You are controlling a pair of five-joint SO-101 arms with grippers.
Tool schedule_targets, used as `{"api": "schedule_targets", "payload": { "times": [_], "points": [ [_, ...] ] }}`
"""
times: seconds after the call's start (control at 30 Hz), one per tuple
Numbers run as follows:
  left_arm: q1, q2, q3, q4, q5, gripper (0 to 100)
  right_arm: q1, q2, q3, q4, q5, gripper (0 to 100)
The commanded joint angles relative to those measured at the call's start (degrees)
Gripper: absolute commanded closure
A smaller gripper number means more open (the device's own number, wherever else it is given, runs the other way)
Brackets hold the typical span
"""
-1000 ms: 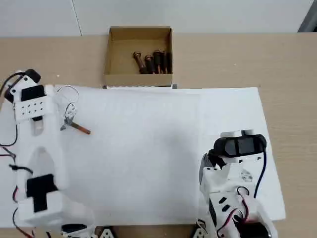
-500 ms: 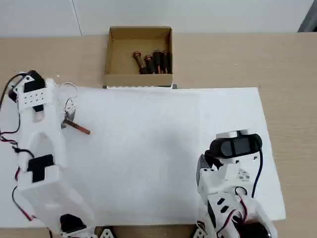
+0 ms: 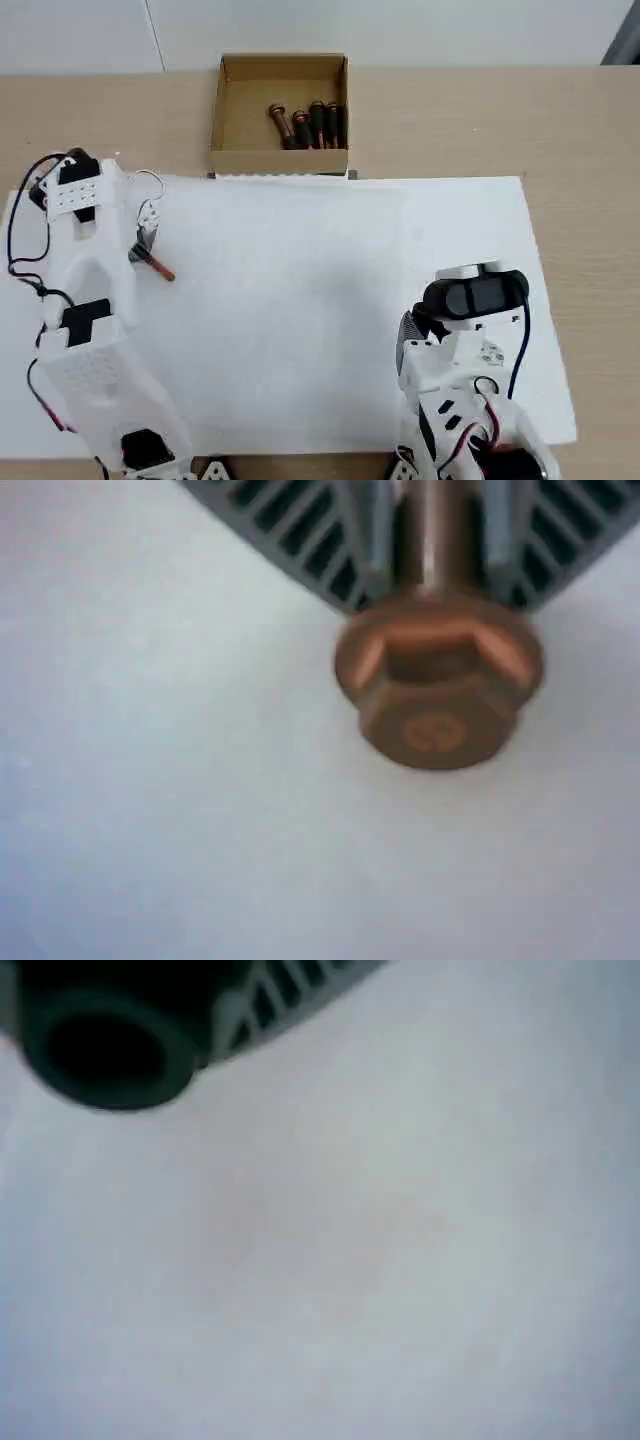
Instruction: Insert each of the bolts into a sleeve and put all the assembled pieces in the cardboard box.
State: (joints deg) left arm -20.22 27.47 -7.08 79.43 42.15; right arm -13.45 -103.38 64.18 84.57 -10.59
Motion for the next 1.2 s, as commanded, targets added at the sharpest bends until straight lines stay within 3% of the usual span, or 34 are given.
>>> {"api": "schedule_targets", "payload": {
  "times": [0.0, 0.23, 0.5, 0.63, 0.87, 1.17],
  "points": [
    [-0.18, -0.35, -1.19, 0.35, 0.09, 100, -0.22, -0.4, -0.62, -0.92, 0.7, 99.5],
    [2.46, -8.88, -6.11, 9.14, -0.26, 100, -0.22, -0.48, -2.64, -1.45, 0.7, 99.5],
    [14.42, -30.95, -6.64, 11.08, -5.27, 100, -0.31, -0.22, -3.43, -3.82, 0.79, 99.5],
    [20.31, -39.12, -4.79, 11.16, -8.44, 100, -4.09, -0.4, -3.25, -3.65, 2.46, 99.5],
    [29.1, -53.54, 6.99, 8.62, -12.75, 100, -8.22, -0.48, -2.11, -3.91, 2.73, 99.5],
    [31.38, -75.08, 32.75, -5.36, -14.95, 100, -8.31, -0.48, 2.73, -8.4, 2.81, 99.5]
  ]
}}
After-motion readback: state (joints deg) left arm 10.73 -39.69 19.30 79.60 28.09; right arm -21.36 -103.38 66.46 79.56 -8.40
